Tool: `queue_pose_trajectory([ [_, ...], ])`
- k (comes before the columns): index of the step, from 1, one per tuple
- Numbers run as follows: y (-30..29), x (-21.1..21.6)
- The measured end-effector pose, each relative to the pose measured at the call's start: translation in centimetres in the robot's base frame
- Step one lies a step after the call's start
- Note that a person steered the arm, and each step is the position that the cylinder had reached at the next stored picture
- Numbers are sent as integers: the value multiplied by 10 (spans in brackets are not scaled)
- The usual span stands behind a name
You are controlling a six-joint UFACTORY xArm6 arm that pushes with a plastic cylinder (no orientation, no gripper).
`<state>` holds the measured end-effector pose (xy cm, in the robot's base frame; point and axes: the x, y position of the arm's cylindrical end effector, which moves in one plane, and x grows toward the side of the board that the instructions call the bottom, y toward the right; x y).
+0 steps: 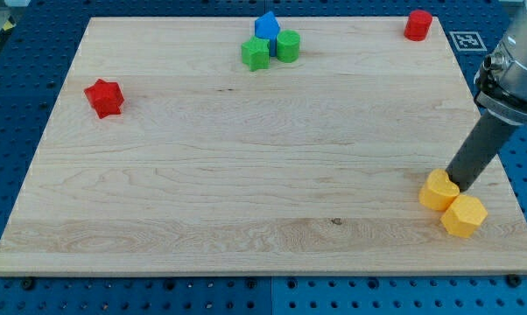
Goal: Drag the red star close to the heart
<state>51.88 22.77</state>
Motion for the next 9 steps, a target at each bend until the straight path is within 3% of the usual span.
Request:
queue_pose_trajectory([
  [1, -13, -18],
  [2, -62, -28],
  [7, -379, -49],
  [9, -446, -93],
])
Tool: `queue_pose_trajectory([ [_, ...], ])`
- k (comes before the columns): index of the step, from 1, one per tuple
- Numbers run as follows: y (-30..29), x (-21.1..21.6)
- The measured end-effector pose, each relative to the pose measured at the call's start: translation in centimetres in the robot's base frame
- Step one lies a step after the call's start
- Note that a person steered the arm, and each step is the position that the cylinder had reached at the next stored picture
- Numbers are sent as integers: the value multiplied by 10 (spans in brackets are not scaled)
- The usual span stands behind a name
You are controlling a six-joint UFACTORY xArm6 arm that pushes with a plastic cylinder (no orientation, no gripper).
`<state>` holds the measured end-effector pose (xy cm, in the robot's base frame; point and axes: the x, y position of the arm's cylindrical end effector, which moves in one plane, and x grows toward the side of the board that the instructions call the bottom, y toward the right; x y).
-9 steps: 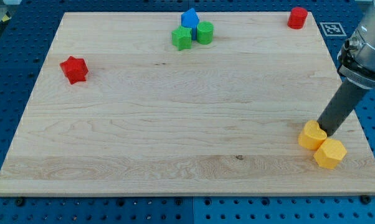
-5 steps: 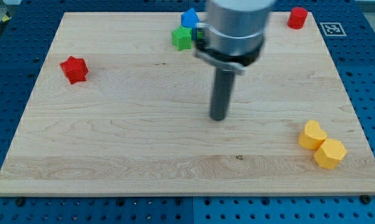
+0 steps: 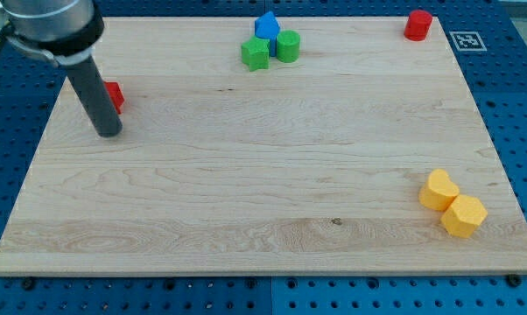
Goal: Drag the red star close to the heart
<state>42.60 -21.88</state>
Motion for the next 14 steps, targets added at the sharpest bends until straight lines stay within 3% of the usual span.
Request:
queue_pose_trajectory([
  [4, -53, -32],
  [6, -43, -38],
  [11, 100, -81],
  [14, 214, -82],
])
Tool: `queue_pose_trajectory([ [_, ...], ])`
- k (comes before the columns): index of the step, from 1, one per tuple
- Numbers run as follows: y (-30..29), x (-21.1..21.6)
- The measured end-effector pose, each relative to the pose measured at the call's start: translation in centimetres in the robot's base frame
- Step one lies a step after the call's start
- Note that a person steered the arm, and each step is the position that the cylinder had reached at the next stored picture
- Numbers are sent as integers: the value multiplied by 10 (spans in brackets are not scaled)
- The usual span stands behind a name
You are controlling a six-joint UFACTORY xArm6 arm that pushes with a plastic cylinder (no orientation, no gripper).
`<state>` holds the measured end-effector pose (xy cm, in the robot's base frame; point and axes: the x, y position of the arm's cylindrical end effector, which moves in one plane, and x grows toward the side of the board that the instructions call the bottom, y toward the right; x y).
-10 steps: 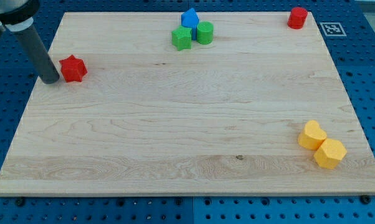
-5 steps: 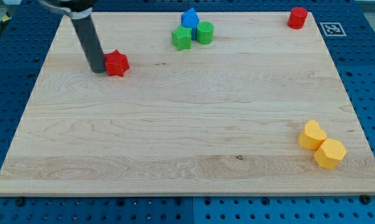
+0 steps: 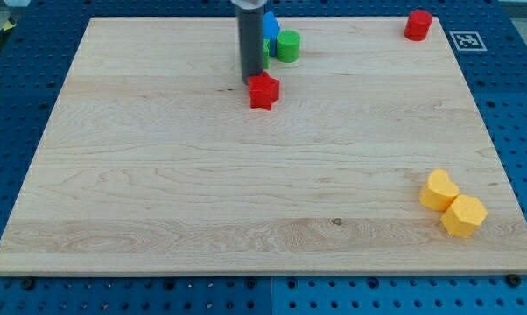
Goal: Drag the red star close to the heart
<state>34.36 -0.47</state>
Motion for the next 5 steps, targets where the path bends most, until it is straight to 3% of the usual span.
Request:
queue_pose_trajectory([
  [3, 17, 64],
  [5, -23, 108],
])
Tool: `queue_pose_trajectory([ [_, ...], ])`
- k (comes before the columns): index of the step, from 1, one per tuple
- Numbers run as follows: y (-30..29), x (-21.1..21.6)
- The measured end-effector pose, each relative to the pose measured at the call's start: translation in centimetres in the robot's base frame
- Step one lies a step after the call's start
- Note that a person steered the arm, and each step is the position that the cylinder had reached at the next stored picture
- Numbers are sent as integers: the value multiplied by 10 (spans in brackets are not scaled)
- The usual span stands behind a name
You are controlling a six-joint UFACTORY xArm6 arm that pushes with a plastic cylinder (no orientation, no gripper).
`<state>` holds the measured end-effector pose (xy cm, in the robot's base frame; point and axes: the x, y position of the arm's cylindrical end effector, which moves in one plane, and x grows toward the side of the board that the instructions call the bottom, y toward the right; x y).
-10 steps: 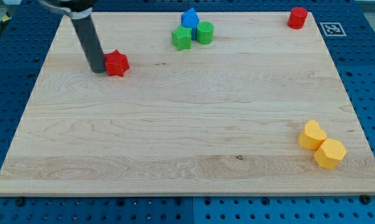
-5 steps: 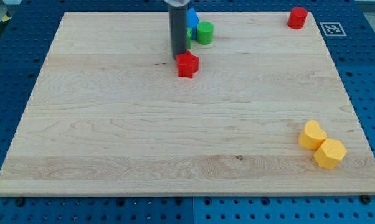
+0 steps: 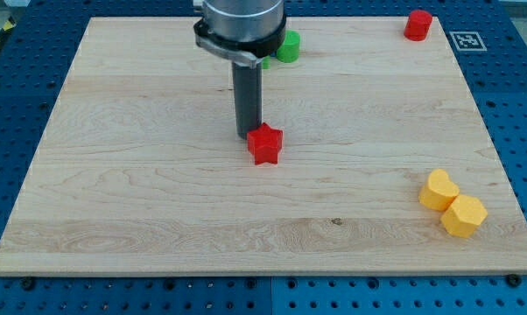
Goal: Drag the red star close to the heart
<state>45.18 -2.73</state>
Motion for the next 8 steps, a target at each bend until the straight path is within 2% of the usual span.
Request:
queue_pose_trajectory([
  [3, 23, 37],
  [7, 164, 39],
  [8, 180, 39],
])
